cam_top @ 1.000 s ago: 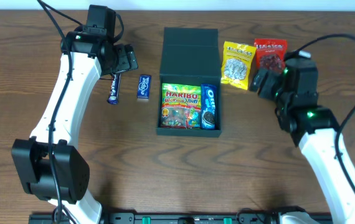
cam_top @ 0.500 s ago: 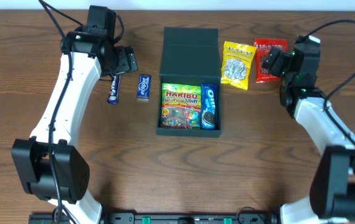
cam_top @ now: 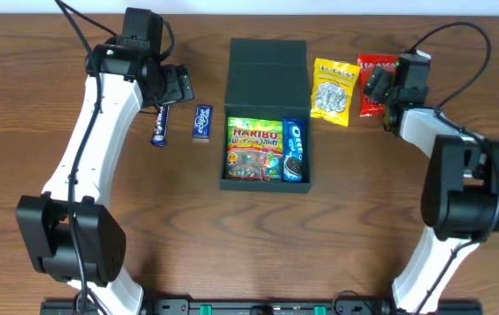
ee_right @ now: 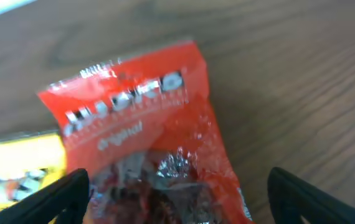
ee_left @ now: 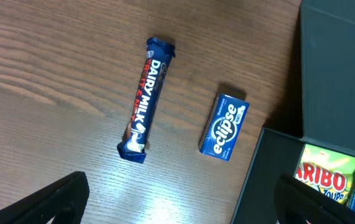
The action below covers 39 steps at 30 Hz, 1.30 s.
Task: Pack container
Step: 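Reach the right gripper to the red Hacks bag and grasp it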
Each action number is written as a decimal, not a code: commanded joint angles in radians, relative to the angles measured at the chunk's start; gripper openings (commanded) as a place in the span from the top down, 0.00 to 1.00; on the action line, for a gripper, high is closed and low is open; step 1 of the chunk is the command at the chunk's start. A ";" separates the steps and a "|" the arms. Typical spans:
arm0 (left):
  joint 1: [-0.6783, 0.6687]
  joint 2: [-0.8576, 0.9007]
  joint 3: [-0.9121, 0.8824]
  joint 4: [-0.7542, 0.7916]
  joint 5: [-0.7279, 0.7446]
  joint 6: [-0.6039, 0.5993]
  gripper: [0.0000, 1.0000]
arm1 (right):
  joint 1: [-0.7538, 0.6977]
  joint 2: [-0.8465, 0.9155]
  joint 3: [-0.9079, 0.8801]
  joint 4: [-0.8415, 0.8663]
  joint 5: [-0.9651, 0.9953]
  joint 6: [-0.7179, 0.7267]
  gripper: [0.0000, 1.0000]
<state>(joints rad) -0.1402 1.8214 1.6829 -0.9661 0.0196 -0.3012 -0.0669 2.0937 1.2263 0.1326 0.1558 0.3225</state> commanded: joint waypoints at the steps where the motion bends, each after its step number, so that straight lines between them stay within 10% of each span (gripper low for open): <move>1: 0.003 -0.011 0.021 -0.003 -0.001 0.018 0.05 | -0.006 0.036 0.016 -0.004 0.012 -0.010 0.16; 12: 0.003 -0.011 0.021 -0.002 -0.005 0.018 0.05 | -0.005 0.042 0.016 -0.067 0.011 -0.010 0.97; 39: 0.006 -0.190 0.021 -0.015 -0.031 0.116 0.05 | 0.086 -0.422 0.016 -0.377 -0.395 -0.344 0.99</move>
<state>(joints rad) -0.1398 1.6615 1.6829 -0.9718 -0.0002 -0.2119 -0.0135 1.7020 1.2411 -0.2352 -0.1371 0.0528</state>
